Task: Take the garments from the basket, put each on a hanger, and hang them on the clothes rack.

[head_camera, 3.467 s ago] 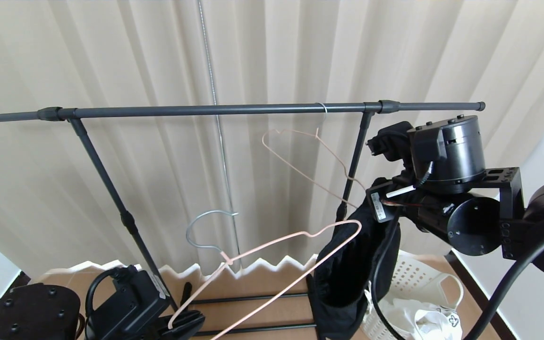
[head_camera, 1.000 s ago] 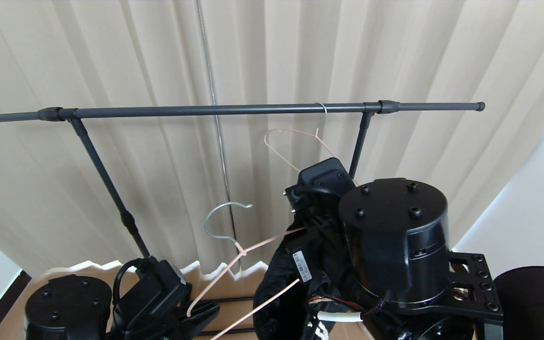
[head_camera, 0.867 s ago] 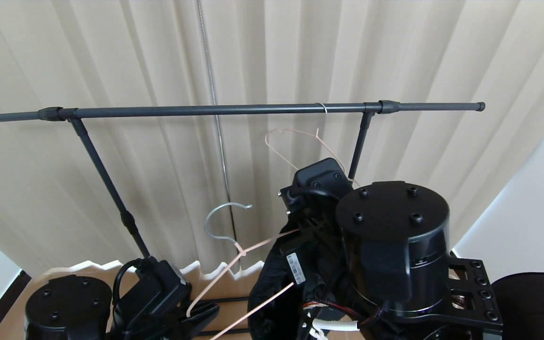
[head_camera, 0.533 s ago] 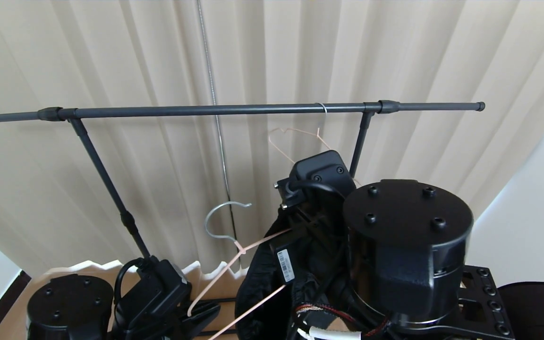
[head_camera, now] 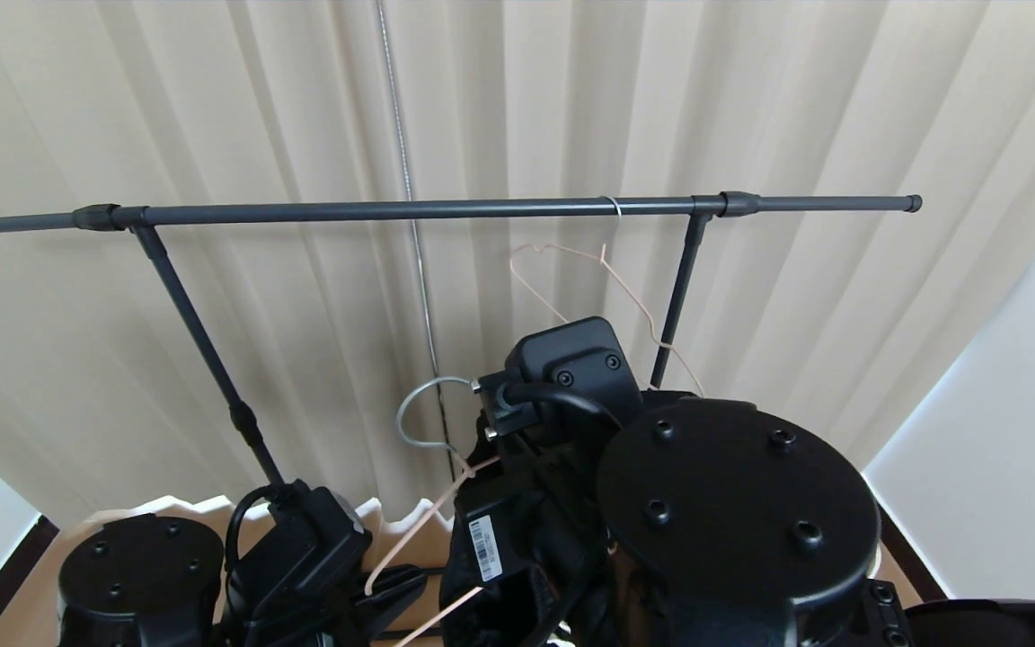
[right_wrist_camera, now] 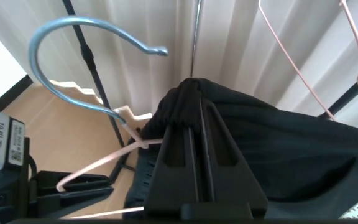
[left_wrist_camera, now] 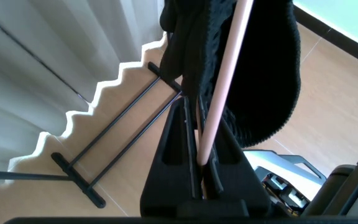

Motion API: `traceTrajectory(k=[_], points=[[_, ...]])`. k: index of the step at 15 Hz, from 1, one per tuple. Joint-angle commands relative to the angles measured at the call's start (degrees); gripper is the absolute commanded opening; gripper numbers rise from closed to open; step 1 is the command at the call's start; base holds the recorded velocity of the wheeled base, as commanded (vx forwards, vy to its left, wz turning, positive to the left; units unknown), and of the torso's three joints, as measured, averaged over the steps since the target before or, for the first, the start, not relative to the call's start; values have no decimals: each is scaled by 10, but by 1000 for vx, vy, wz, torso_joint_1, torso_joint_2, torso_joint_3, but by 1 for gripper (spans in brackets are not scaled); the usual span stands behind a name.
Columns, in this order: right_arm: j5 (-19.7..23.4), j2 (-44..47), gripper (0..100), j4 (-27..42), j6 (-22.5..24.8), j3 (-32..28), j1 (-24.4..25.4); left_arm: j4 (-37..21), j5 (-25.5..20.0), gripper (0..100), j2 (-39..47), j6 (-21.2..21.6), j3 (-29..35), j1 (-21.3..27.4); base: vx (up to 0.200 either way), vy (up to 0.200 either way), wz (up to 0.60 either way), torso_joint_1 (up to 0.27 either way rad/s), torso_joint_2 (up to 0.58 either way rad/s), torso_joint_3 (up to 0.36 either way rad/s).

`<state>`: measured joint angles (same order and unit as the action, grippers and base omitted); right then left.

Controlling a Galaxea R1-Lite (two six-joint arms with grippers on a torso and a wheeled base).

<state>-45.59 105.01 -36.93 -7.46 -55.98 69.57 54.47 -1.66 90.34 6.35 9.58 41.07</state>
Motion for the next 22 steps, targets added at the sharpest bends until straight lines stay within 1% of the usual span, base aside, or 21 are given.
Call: traceTrajectory(k=[1,3,5,7,8,12,14,22], points=[[0,5,0,-1,0,0,2,0,0,0,10,0,6,5,0,0,0,0,0,0],[-1,3,0,0,1,1,2,4,2,0,11,0,3,10,0,0,0,0,0,0],[-3,-2,0,0,3,2,-8,34,8,0,10,0,-5,11,0,0,0,0,0,0],[-4,-5,0,0,3,4,-14,42,14,0,10,0,-11,15,0,0,0,0,0,0],[-4,-12,100,1,5,5,-21,47,14,0,10,0,-11,15,0,0,0,0,0,0],[-5,-38,100,0,24,10,-49,51,14,0,9,0,-12,15,0,0,0,0,0,0],[-5,-40,100,0,25,10,-57,51,14,0,10,0,-15,15,0,0,0,0,0,0],[-6,-33,100,0,25,11,-52,71,14,0,11,0,-21,20,0,0,0,0,0,0]])
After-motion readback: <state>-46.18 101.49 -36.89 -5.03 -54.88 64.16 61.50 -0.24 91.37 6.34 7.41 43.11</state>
